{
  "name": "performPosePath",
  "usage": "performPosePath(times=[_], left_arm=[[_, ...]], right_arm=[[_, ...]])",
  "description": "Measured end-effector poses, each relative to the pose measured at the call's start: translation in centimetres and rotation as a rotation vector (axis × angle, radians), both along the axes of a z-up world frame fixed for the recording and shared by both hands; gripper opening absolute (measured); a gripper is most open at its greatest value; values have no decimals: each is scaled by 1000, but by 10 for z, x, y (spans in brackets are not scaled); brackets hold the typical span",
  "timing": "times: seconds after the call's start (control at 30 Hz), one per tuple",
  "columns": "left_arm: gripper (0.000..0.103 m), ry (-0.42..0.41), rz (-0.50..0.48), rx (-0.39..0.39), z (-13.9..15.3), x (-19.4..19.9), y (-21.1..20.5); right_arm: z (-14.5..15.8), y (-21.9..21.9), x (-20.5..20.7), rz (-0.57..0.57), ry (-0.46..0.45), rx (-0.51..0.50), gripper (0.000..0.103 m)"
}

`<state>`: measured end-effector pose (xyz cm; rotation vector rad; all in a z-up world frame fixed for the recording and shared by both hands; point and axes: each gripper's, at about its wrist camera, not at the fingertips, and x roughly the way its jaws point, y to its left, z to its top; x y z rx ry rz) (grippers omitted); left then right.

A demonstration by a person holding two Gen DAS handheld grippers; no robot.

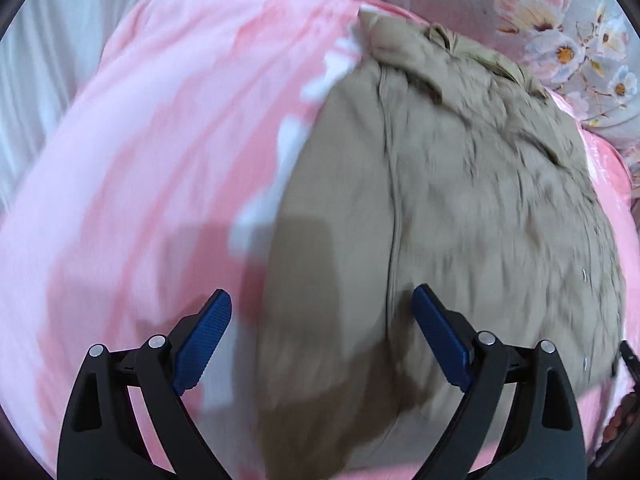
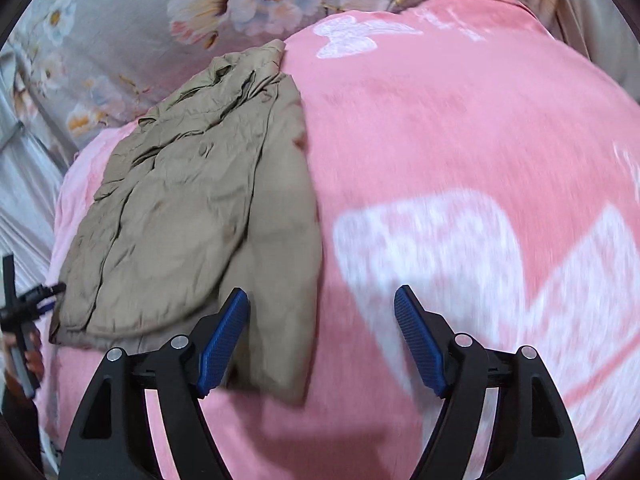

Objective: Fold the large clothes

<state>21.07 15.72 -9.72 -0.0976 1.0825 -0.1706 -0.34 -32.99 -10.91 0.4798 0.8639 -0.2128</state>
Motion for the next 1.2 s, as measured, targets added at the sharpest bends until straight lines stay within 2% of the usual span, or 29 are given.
performPosePath(times=[0.1,0.17,0.23,0.27,0.3,0.33,0.37,0.4,0.47,0.5,0.63,0.87,1.0,1.1,1.2], left_arm=[[89,0,16,-71,-5,-21,5],[89,-11,28,-117,-6,-26,3],[83,-28,57,-133,-6,-28,0],[75,-35,67,-130,-6,-29,-2],[61,-42,86,-130,-6,-31,-3],[55,-43,84,-147,-4,-33,-4],[39,-42,84,-170,-3,-35,-4],[24,-40,81,-187,0,-36,-3],[7,-59,73,-189,8,-44,-3],[5,-78,61,-186,15,-50,-3],[2,-123,21,-235,43,-77,6],[2,-189,-76,-362,110,-178,47],[3,-281,-86,-417,164,-229,73],[3,-378,-78,-420,199,-232,74],[4,-422,-60,-363,212,-206,59]], right_arm=[[1,12,-14,-16,-60,46,76],[-3,17,-14,-11,-112,144,75],[-9,20,-6,-24,-121,191,75],[-10,23,-4,-44,-132,183,69],[-9,24,-1,-49,-132,175,61],[-9,27,4,-48,-119,174,38],[-10,28,8,-49,-105,181,20],[-10,27,8,-48,-108,196,16],[-5,27,6,-43,-115,211,8],[-1,28,2,-40,-122,204,7],[30,28,-23,-7,-186,203,6],[115,53,-127,142,-345,70,5],[168,58,-173,171,-443,25,5],[197,49,-174,148,-518,9,5],[204,29,-138,108,-552,32,5]])
